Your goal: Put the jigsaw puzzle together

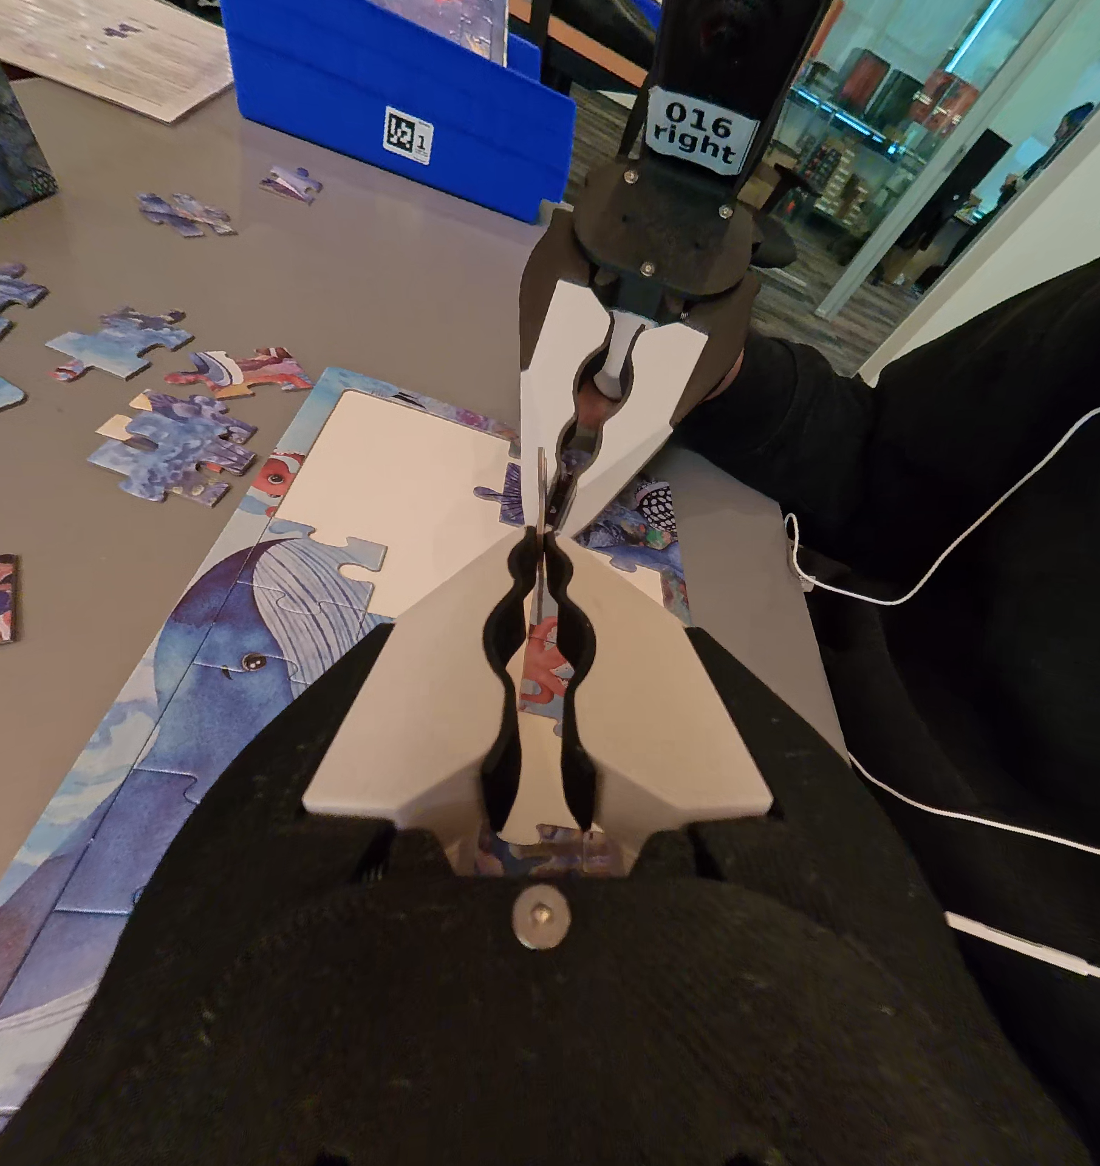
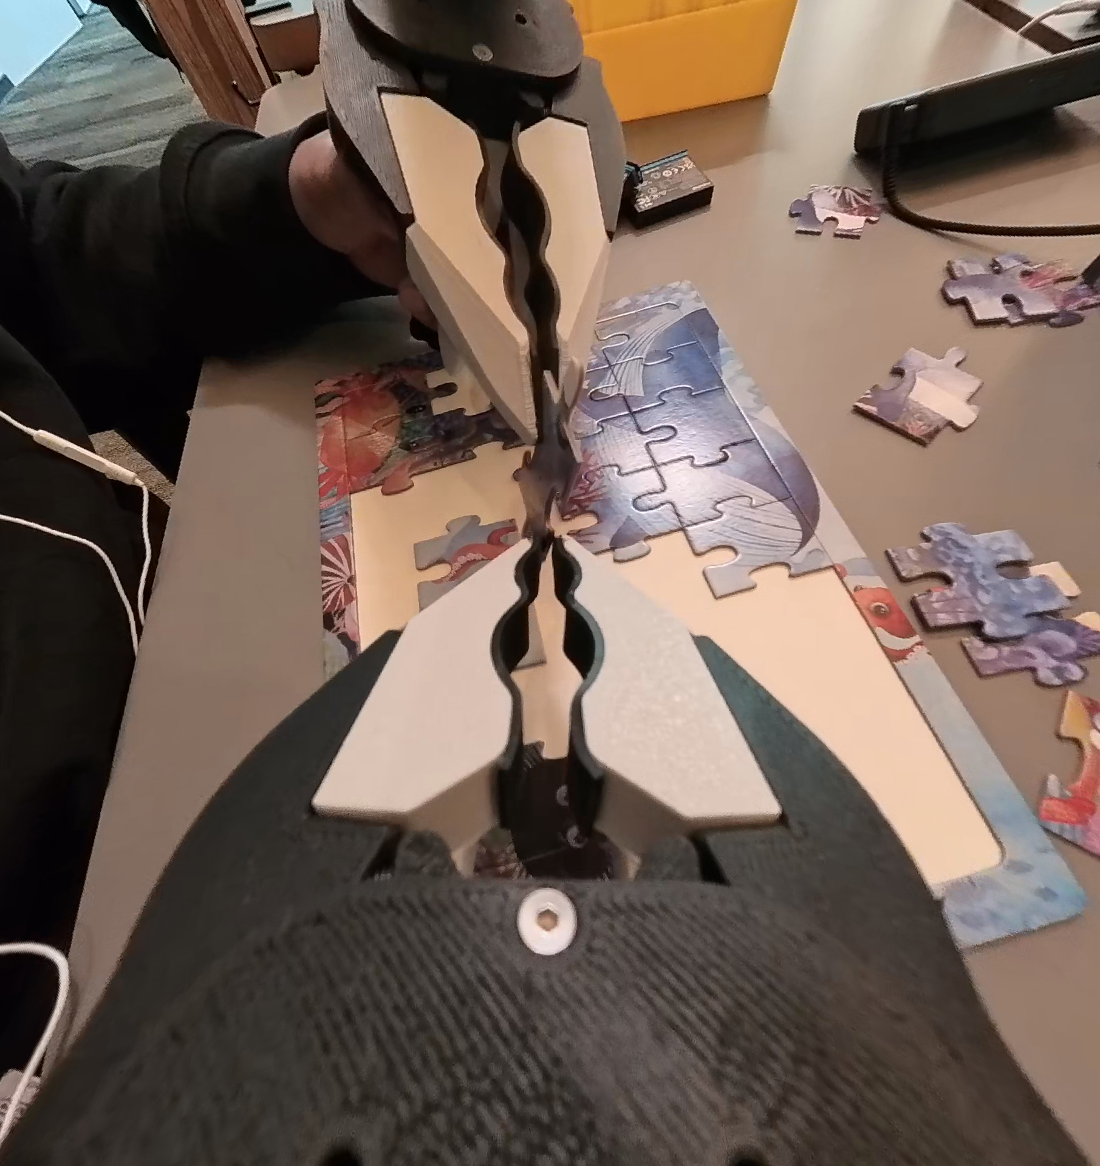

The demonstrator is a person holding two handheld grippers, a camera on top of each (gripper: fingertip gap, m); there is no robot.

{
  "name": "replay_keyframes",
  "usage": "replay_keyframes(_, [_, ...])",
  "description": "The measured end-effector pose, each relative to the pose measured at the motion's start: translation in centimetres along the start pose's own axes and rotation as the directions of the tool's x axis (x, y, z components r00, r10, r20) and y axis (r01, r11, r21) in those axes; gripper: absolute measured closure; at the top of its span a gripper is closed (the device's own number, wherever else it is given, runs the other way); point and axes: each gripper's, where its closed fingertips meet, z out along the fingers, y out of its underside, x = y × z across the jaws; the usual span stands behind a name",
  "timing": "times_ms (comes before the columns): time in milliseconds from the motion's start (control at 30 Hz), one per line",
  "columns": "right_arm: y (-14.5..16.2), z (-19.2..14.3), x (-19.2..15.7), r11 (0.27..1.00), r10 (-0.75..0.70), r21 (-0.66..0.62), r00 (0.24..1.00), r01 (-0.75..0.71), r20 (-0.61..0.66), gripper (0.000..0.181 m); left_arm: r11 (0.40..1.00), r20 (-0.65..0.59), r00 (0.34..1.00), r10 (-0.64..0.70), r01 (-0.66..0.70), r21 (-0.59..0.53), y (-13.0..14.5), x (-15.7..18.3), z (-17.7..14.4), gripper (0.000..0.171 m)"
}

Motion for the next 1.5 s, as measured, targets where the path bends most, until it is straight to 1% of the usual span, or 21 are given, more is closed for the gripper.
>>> replay_keyframes(433, [0.2,0.4,-0.3,1.000,-0.013,-0.012,1.000,0.013,0.004,0.180,1.000,-0.017,1.000,-0.012,0.013,0.015,-0.2,0.2,-0.1,0.171])
replay_keyframes(633, [-0.1,-0.1,0.3,1.000,-0.002,0.010,1.000,0.003,-0.018,0.174,0.999,-0.016,1.000,-0.019,0.019,0.027,-0.4,0.0,-0.3,0.171])
replay_keyframes(733, [-0.9,-0.7,0.9,0.998,0.019,0.062,0.999,-0.017,-0.035,0.168,0.999,-0.018,1.000,-0.016,0.017,0.032,-0.5,0.1,-0.3,0.171])
replay_keyframes(867, [-2.4,-2.1,1.6,0.983,0.067,0.171,0.997,-0.059,-0.041,0.167,0.999,-0.021,1.000,-0.019,0.019,0.035,-0.5,0.1,-0.4,0.171])
replay_keyframes(967, [-3.4,-2.9,1.4,0.968,0.077,0.241,0.997,-0.071,-0.016,0.167,0.999,-0.022,1.000,-0.020,0.020,0.034,-0.5,0.1,-0.4,0.171])
replay_keyframes(1033, [-3.8,-3.1,1.0,0.962,0.072,0.262,0.997,-0.071,0.006,0.167,0.999,-0.019,1.000,-0.015,0.016,0.036,-0.6,0.1,-0.4,0.171])
replay_keyframes(1300, [-3.2,-2.1,0.2,0.978,0.022,0.207,1.000,-0.022,0.007,0.165,0.999,-0.021,1.000,-0.018,0.019,0.038,-0.6,0.1,-0.4,0.171])
replay_keyframes(1500, [-3.2,-1.9,0.0,0.980,0.013,0.200,1.000,-0.016,0.015,0.168,0.999,-0.023,1.000,-0.018,0.018,0.029,-0.4,0.2,-0.3,0.171])
